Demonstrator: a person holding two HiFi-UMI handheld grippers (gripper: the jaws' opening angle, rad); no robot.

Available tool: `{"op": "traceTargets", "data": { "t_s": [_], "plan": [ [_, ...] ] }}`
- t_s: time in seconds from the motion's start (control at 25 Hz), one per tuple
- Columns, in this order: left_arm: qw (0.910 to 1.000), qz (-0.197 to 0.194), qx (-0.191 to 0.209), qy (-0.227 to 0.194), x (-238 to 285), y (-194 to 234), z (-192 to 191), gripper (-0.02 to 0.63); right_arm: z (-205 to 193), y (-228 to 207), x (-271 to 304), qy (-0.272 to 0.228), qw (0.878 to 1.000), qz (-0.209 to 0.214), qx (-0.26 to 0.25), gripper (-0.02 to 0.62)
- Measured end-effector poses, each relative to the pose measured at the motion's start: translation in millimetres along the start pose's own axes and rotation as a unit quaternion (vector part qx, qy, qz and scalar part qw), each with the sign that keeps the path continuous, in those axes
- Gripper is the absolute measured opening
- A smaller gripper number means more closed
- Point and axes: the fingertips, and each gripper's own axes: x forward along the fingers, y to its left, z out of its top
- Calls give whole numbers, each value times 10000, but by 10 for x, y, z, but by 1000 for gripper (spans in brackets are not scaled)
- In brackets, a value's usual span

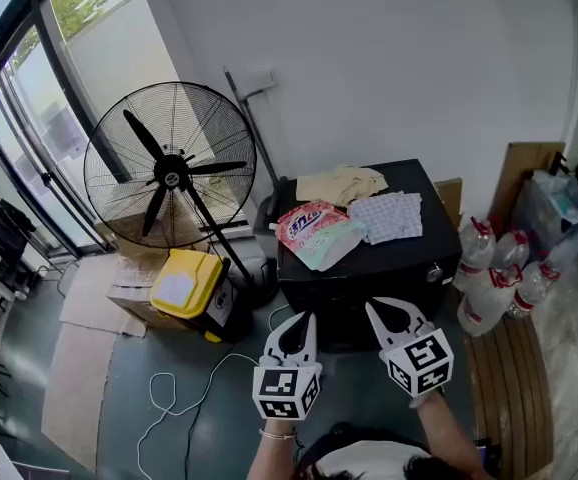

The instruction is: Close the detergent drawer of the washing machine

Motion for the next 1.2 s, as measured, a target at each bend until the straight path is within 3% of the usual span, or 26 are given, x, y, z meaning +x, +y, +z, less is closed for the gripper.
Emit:
{"op": "traceTargets", "data": {
  "t_s": [0.56,1.2],
  "plan": [
    [9997,-170,132,-103,33,-472,135,15,155,-51,-285,-188,9995,139,-190,23],
    [9991,-340,166,-201,5,-561,186,15,167,-2,-353,-268,9994,-47,-236,23]
  ]
}}
